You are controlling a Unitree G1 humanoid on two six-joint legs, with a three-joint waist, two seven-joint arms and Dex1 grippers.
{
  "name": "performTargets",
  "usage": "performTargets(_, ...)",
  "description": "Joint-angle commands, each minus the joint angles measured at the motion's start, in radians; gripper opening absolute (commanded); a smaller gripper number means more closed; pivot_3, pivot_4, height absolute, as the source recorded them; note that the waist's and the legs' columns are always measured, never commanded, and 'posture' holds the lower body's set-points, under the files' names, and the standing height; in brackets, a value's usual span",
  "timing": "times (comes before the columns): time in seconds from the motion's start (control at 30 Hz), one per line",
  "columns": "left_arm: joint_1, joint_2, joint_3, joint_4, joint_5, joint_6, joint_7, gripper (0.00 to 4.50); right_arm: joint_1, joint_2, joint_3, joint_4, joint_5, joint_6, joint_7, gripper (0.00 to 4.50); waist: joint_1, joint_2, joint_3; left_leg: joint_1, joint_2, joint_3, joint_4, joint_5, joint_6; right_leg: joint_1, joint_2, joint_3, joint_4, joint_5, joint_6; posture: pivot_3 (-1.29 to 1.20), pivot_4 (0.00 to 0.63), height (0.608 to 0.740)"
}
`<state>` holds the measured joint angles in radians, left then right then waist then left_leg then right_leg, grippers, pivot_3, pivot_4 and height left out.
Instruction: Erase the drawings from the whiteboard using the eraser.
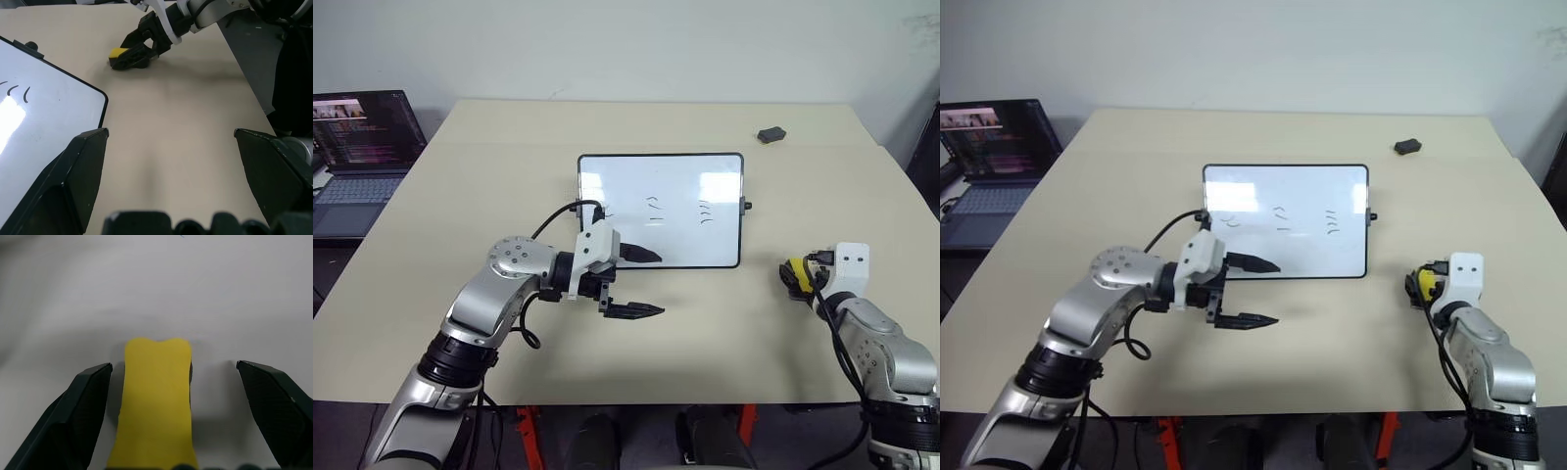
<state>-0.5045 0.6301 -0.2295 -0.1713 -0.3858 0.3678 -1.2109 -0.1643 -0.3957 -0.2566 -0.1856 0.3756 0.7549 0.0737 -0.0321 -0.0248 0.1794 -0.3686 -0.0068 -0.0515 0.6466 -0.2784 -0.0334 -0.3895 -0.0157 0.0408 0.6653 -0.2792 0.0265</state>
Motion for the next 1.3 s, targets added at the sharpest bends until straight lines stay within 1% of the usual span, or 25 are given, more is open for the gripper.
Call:
performTargets(0.03,-0.001,0.004,0.017,-0.034,-0.007,0.0,0.003,4.5,-0.028,0.002,-0.034,-0.007,-0.004,-0.034,0.009,4.46,0.0,0.0,0.0,0.0,0.0,0.0,0.0,0.0,0.0,0.0,0.0,0.0,0.0,0.0,0.0,0.0,0.15,0.74)
performTargets(0.33,-0.001,0.01,0.023,-0.042,-0.009,0.01,0.007,4.5,-0.037,0.004,-0.044,0.021,-0.01,-0.045,0.016,4.46,0.001,0.0,0.0,0.0,0.0,0.0,0.0,0.0,0.0,0.0,0.0,0.0,0.0,0.0,0.0,0.0,0.15,0.74)
performTargets(0.4,0.0,0.011,0.024,-0.044,-0.009,0.013,0.007,4.5,-0.037,0.004,-0.046,0.023,-0.009,-0.042,0.017,4.09,0.0,0.0,0.0,0.0,0.0,0.0,0.0,0.0,0.0,0.0,0.0,0.0,0.0,0.0,0.0,0.0,0.15,0.74)
performTargets(0.47,0.001,0.011,0.024,-0.046,-0.01,0.016,0.007,4.5,-0.037,0.005,-0.046,0.024,-0.007,-0.037,0.019,3.58,0.0,0.0,0.0,0.0,0.0,0.0,0.0,0.0,0.0,0.0,0.0,0.0,0.0,0.0,0.0,0.0,0.15,0.74)
performTargets(0.67,0.005,0.014,0.027,-0.049,-0.01,0.02,0.009,4.5,-0.044,0.01,-0.033,0.036,-0.008,-0.029,0.026,1.4,0.0,0.0,0.0,0.0,0.0,0.0,0.0,0.0,0.0,0.0,0.0,0.0,0.0,0.0,0.0,0.0,0.15,0.74)
performTargets(0.7,0.008,0.015,0.027,-0.05,-0.011,0.022,0.01,4.5,-0.045,0.011,-0.03,0.038,-0.01,-0.027,0.028,1.23,0.0,0.0,0.0,0.0,0.0,0.0,0.0,0.0,0.0,0.0,0.0,0.0,0.0,0.0,0.0,0.0,0.15,0.74)
performTargets(0.87,0.025,0.018,0.065,-0.067,-0.035,0.074,0.058,4.5,-0.045,0.014,-0.033,0.02,-0.016,-0.049,0.033,1.2,0.0,0.0,0.0,0.0,0.0,0.0,0.0,0.0,0.0,0.0,0.0,0.0,0.0,0.0,0.0,0.0,0.15,0.74)
performTargets(0.97,0.046,0.016,0.106,-0.089,-0.03,0.119,0.136,4.5,-0.025,0.013,-0.05,-0.034,-0.013,-0.076,0.04,1.2,0.0,0.0,0.0,0.0,0.0,0.0,0.0,0.0,0.0,0.0,0.0,0.0,0.0,0.0,0.0,0.0,0.15,0.74)
performTargets(1.1,0.078,-0.019,0.164,-0.133,-0.015,0.185,0.298,4.5,0.041,0.0,-0.034,-0.155,-0.035,-0.146,0.069,1.2,0.002,0.0,0.0,0.0,0.0,-0.001,0.0,0.0,0.0,0.0,-0.001,-0.001,0.0,0.0,0.0,0.0,0.15,0.74)
performTargets(1.2,0.088,-0.03,0.165,-0.174,0.0,0.222,0.374,4.5,0.047,0.008,-0.014,-0.219,-0.065,-0.211,0.075,1.2,0.002,0.0,0.0,0.0,0.0,-0.001,0.0,0.0,0.0,0.0,-0.001,0.0,0.0,0.0,0.0,0.0,0.15,0.74)
performTargets(1.3,0.087,-0.029,0.14,-0.204,0.018,0.236,0.408,4.5,-0.015,0.03,0.054,-0.244,-0.099,-0.304,0.092,1.2,-0.003,0.0,0.0,0.001,0.0,0.0,0.0,0.0,0.0,0.0,-0.001,0.0,0.001,0.0,0.001,0.0,0.15,0.74)
